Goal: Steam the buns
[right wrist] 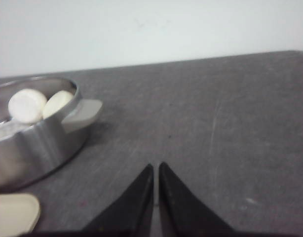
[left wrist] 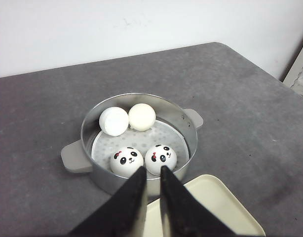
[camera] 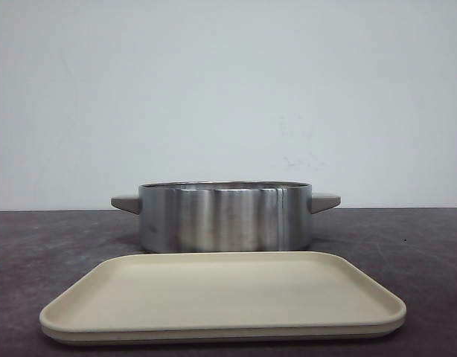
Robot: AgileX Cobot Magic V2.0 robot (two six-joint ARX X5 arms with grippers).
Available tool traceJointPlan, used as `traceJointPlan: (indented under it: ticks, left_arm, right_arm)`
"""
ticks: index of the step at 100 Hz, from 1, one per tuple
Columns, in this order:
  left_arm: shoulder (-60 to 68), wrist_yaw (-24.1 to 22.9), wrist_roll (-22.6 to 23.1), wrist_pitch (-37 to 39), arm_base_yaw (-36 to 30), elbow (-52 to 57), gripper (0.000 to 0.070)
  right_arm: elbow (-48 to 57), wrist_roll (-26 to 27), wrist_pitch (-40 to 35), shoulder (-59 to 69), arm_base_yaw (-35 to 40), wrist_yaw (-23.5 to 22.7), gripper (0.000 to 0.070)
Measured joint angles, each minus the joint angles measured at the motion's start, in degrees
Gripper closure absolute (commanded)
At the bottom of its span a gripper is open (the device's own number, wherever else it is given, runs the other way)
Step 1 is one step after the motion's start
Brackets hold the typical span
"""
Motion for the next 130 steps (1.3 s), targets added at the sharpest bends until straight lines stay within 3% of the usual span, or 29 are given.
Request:
traceJointPlan:
  ticks: [10, 130]
  left_arm:
    - [0.0, 0.0, 0.0, 0.0, 0.0, 0.0, 0.0700]
    - [0.0, 0.0, 0.0, 0.0, 0.0, 0.0, 0.0700]
  right_arm:
    - [0.0, -0.1, -2.8, -0.4, 0.0, -0.2, 0.0688]
    - [0.0, -1.4, -2.5, -0.3, 0.0, -0.2, 0.0688]
